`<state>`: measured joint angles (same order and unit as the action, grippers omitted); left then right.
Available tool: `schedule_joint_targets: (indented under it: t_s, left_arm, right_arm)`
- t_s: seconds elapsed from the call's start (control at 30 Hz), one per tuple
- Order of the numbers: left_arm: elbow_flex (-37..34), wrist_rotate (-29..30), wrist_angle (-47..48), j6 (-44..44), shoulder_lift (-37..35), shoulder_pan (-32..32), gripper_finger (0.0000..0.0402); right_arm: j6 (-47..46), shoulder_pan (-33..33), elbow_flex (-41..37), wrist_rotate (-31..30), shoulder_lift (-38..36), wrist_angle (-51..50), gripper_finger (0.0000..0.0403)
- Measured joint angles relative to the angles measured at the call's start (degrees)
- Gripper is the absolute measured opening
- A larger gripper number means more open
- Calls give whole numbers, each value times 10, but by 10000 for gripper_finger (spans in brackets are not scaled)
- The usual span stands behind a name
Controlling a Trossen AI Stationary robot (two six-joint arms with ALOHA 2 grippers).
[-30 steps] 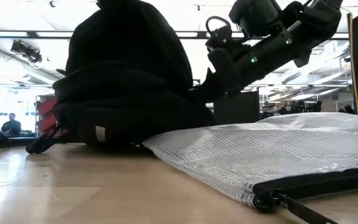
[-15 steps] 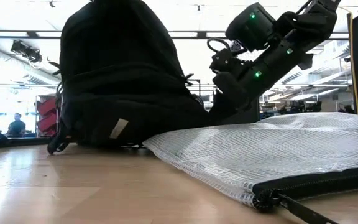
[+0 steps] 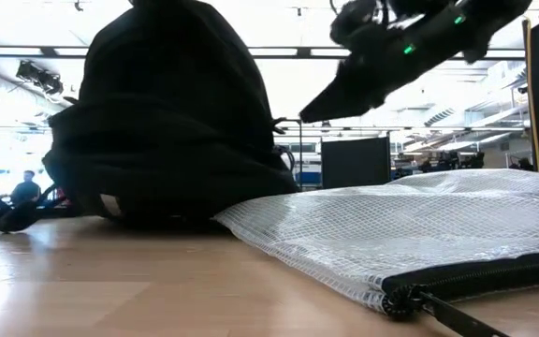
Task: Unpack backpack
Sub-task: Put the zip bag into the backpack
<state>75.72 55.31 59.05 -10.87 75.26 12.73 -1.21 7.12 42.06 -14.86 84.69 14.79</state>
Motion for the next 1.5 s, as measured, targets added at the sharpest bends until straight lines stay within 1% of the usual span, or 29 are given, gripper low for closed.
schedule_joint_targets:
  t_s: [0.1,0.2,0.3,0.4,0.5,0.6,0.67,0.73,0.8,0.87,0.97,1.1,1.3,1.5]
  left_arm:
    - [0,-7,8,-1,0,0,0]
    - [0,-12,9,-1,0,0,0]
    - [0,-13,9,-2,0,0,0]
    - [-1,-15,6,-3,0,0,0]
    - [-1,-26,5,-3,0,0,0]
    - [-1,-36,5,-3,0,0,0]
    - [-2,-37,6,-3,0,0,0]
    - [-2,-38,5,-3,0,0,0]
    - [-2,-38,4,-3,0,0,0]
    - [-2,-38,4,-3,0,0,0]
    - [-2,-43,4,-3,0,0,0]
    - [-2,-49,4,-3,1,0,0]
    - [-2,-55,7,-3,1,0,0]
    - [-2,-68,7,-8,1,0,0]
  right_arm:
    - [-7,21,0,38,-27,-74,135]
    - [-34,45,0,55,-32,-131,198]
    - [-68,63,1,56,-23,-169,266]
    - [-102,68,0,49,-11,-220,327]
    - [-135,61,0,46,3,-271,371]
    - [-162,48,1,60,25,-320,395]
    - [-175,38,4,85,42,-337,395]
    - [-176,29,6,114,62,-339,387]
    - [-173,22,5,133,84,-334,374]
    - [-162,17,6,138,98,-327,353]
    - [-143,12,6,136,110,-312,297]
    - [-129,7,5,137,109,-305,185]
    - [-123,9,11,140,106,-307,183]
    - [-119,41,31,125,76,-324,182]
